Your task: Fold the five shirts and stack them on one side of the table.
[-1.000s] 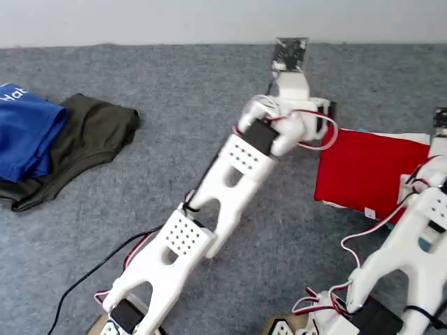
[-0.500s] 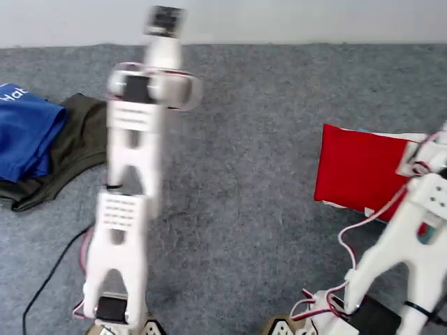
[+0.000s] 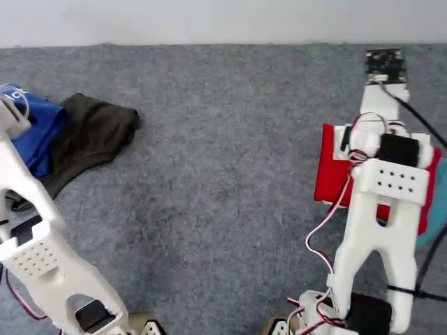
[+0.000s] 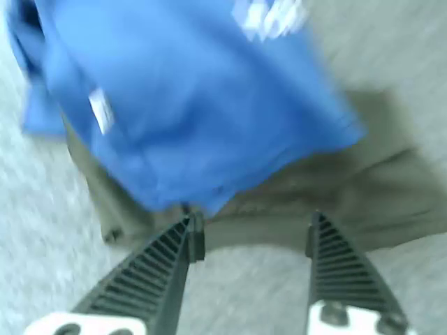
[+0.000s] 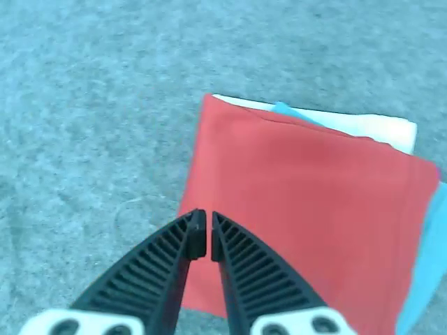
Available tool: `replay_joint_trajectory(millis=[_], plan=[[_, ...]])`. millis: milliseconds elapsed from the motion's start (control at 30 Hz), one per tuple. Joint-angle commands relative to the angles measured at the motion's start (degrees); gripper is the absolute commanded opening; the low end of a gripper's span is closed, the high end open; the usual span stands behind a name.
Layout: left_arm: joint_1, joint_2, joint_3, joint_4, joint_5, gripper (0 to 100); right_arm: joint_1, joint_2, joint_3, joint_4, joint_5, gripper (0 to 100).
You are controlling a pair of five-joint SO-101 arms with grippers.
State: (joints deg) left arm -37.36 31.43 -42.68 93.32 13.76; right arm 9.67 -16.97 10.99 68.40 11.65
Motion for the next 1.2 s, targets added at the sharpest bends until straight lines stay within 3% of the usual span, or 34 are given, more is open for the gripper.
replay_joint_trajectory(millis=[0, 233, 367, 733, 800, 967, 1067, 1167], plan=[[-2.9, -2.9, 9.6, -9.1, 4.1, 24, -2.2, 0.8, -2.7, -1.1, -0.6, 2.6], [-5.0, -1.1, 12.3, -27.4, 6.5, 12, -8.6, -0.2, -2.6, 1.7, -0.6, 2.2], [-4.9, -2.2, 11.4, -26.4, 6.4, 1, -8.9, -0.8, -2.7, 1.8, -0.7, 2.2], [-3.7, -13.4, 9.5, -12.7, -1.5, 1, -8.9, -0.8, -2.7, 5.9, -0.7, 2.2], [-4.7, -15.1, 10.1, -14.6, -2.2, 5, -8.9, -0.8, -2.8, 5.9, -0.7, 2.2], [-5.2, -8.3, 13.6, -27.0, 1.1, 25, -9.0, -0.8, -2.9, 8.0, -0.7, 2.2], [-4.7, 1.4, 12.6, -36.2, -4.5, 25, -9.0, -0.8, -2.7, 8.4, -0.7, 2.2], [-3.8, 11.5, 6.5, -37.3, -0.8, 21, -8.8, -0.8, -2.7, 8.5, -0.7, 2.2]])
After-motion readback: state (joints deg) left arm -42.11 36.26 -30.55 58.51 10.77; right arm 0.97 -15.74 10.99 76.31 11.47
